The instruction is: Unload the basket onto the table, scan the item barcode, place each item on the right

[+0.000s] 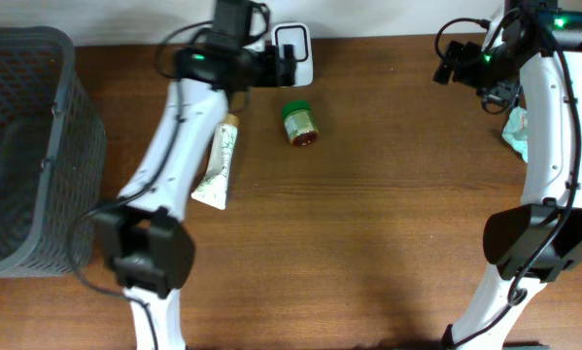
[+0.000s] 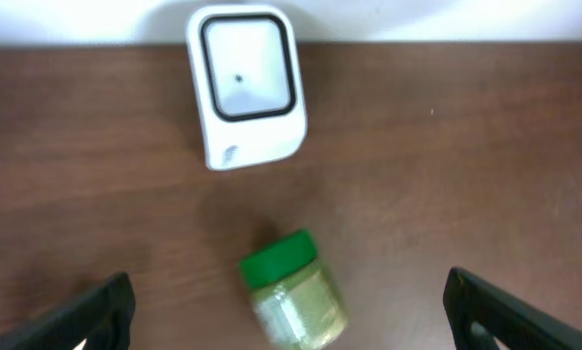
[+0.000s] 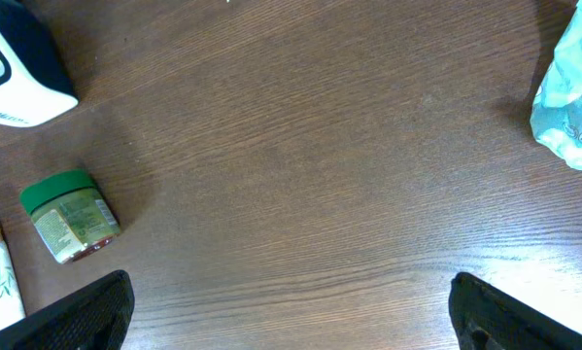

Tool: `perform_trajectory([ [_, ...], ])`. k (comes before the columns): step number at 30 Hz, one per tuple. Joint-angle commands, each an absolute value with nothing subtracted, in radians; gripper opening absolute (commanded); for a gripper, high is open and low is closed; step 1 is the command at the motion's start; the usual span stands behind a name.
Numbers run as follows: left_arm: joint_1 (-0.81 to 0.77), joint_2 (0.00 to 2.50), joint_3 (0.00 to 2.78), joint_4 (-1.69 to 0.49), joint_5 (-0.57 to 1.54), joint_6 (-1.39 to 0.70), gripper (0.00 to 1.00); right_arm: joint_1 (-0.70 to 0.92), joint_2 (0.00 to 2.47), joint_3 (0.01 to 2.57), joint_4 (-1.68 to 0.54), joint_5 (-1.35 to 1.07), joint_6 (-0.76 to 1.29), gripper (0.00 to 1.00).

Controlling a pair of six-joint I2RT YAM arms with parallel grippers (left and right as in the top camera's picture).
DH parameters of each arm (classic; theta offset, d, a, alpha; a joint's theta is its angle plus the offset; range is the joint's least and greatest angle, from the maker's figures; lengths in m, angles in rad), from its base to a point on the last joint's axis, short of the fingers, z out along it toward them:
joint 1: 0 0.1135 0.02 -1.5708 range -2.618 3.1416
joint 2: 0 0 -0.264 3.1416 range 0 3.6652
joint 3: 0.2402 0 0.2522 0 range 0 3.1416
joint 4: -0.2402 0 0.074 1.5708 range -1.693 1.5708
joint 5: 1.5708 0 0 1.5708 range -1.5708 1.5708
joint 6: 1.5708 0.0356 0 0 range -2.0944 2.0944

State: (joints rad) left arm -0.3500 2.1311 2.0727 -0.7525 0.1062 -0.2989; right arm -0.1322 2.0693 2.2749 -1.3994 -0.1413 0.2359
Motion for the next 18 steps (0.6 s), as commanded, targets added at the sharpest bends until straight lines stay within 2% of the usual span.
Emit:
perform_trajectory([
  [1,-0.41,2.247,2.086,-0.744,0.011,-0.641,0.99,-0.131,2.053,2.288,-1.399,-0.149,0.243,0.99],
  [3,-0.434,2.299,2.086,-0.736,0.01,-0.797,0.99,-0.131,2.053,2.288,-1.399,-0.149,0.243,0.99],
  [9,-0.495,2.37,2.08,-0.726,-0.21,-0.834,0.99,-0.131,2.053,2.288,-1.399,-0.15,0.243,0.99],
  [14,-0.503,2.44,2.08,-0.718,-0.229,-0.852,1.0,-0.131,2.053,2.288,-1.399,-0.15,0.243,0.99],
  [16,-0.503,2.466,2.08,-0.718,-0.229,-0.852,0.89,-0.131,2.053,2.288,-1.399,-0.15,0.243,0.99],
  [18,-0.503,2.48,2.08,-0.719,-0.227,-0.851,0.67,-0.131,2.053,2.288,-1.399,-0.15,0.243,0.99],
])
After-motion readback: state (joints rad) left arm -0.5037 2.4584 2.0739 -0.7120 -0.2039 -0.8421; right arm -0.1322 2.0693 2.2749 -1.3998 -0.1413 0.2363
